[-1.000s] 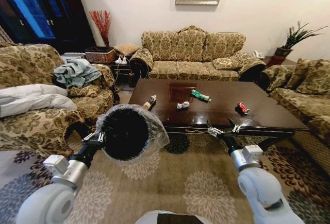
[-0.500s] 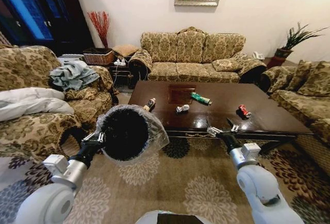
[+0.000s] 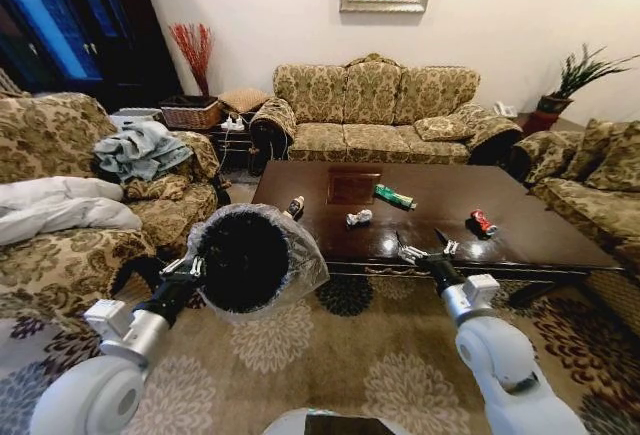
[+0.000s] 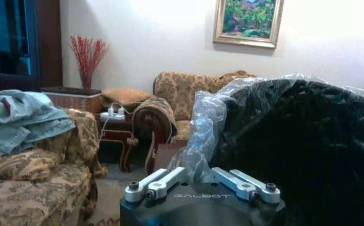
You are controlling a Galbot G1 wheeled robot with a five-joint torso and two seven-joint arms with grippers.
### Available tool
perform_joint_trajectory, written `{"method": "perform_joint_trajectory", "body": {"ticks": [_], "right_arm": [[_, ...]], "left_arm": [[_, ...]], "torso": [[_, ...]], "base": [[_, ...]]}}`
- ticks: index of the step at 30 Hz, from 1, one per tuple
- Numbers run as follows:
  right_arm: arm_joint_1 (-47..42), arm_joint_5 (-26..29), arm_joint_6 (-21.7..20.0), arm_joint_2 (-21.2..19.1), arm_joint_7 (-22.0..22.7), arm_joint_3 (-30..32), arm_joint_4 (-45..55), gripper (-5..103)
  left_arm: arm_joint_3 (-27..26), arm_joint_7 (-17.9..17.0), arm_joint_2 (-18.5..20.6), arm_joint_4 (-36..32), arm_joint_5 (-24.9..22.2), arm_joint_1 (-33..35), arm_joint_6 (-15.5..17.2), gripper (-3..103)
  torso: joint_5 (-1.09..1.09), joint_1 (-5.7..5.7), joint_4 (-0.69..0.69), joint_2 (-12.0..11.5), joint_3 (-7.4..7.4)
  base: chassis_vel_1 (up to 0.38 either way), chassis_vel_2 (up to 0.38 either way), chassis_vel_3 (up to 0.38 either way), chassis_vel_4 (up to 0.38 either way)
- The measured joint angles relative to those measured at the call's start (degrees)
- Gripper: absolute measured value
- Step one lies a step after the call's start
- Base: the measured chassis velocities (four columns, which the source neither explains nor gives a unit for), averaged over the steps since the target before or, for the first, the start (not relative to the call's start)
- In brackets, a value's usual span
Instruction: Move to the front of the table and place the trash on the table into the trash bin.
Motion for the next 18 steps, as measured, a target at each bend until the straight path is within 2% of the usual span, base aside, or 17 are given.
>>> {"method": "perform_joint_trajectory", "body": {"ticks": [9,18], "right_arm": [[0.7,-0.5,-0.3,0.2,0.1,-0.8,-1.8,100],[4.0,-1.1,-0.4,0.7,0.8,-2.8,-5.7,100]], "left_arm": [[0.4,0.6,0.1,0.9,0.0,-0.7,-0.2,2],[0.1,0.9,0.4,1.0,0.0,-0.3,-0.3,2]], "torso": [[-0.02,0.01,0.0,0.0,0.0],[-0.01,0.0,0.0,0.0,0.0]], "base": [[0.112,0.267,-0.101,-0.267],[0.097,0.207,-0.093,-0.195]]}}
